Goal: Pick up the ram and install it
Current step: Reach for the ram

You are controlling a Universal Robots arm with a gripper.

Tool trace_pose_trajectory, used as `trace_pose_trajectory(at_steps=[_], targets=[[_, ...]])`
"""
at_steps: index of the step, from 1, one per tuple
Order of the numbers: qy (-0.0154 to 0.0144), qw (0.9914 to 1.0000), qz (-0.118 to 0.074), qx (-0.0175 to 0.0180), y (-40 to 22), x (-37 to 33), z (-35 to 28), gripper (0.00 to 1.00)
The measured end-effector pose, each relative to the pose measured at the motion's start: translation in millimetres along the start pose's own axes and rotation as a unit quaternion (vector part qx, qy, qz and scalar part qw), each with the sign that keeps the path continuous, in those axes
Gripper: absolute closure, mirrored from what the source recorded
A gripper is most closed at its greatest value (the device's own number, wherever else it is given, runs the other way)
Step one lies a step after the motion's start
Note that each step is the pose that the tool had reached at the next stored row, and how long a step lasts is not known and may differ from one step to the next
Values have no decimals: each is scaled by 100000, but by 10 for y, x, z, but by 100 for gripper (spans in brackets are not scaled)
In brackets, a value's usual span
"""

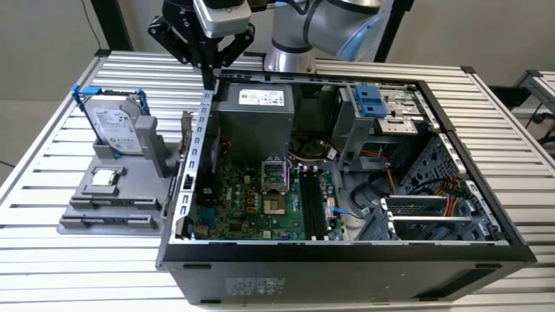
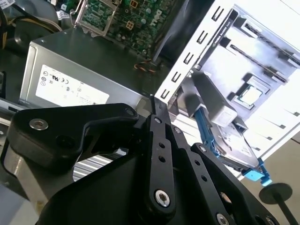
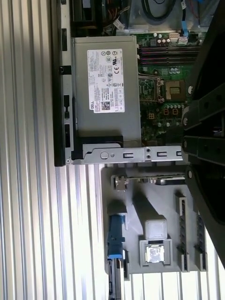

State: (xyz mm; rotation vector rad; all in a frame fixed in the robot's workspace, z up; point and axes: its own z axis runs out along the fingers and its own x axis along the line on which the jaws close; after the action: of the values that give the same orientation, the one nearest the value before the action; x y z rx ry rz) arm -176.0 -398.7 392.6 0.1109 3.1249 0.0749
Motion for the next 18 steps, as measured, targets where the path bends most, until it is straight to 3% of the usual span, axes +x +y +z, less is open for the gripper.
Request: trace_pose_trajectory(at_steps=[18], targets=[[182, 100000, 10, 12, -20, 287, -5, 100]])
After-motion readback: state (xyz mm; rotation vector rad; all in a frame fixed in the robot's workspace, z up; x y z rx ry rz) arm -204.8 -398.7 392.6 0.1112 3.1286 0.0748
